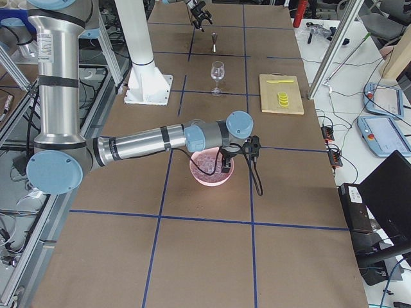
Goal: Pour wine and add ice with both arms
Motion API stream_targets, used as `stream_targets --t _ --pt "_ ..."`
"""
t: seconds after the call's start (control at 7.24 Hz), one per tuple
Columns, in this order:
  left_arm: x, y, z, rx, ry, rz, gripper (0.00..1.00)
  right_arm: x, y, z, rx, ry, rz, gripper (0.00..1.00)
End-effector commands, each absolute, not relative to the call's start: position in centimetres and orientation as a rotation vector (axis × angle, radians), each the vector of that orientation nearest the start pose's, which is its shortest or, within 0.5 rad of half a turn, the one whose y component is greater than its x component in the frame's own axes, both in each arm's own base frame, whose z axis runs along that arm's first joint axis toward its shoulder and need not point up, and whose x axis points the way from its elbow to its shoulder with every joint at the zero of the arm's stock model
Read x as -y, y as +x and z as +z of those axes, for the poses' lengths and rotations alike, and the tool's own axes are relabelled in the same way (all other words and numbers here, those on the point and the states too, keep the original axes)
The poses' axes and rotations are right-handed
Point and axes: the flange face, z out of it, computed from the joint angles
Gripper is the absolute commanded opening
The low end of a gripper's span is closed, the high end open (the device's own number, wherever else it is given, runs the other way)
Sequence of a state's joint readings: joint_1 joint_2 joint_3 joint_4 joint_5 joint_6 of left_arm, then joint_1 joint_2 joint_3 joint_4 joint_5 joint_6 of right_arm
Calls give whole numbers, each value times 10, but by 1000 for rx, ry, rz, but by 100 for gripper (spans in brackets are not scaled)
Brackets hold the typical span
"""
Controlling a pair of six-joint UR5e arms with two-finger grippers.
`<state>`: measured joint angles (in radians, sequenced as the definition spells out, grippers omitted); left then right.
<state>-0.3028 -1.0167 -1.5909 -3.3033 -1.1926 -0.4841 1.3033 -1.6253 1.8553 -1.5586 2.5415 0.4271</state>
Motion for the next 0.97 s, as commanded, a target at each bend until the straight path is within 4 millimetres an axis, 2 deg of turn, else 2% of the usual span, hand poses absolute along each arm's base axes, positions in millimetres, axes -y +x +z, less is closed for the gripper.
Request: stream_targets --t 0.0,0.28,0.55,0.69,0.83 --pt "264 141 663 -786 916 478 99 418 -110 561 917 -128 -13 100" --pt "333 126 643 -889 746 421 99 404 -144 556 914 -86 85 100" --pt "346 115 639 -927 623 387 99 403 -157 562 901 -5 100 100" --pt "367 109 625 -954 585 362 99 404 -161 559 895 41 99 100" --pt "369 108 622 -954 591 359 99 403 -164 563 890 34 95 98"
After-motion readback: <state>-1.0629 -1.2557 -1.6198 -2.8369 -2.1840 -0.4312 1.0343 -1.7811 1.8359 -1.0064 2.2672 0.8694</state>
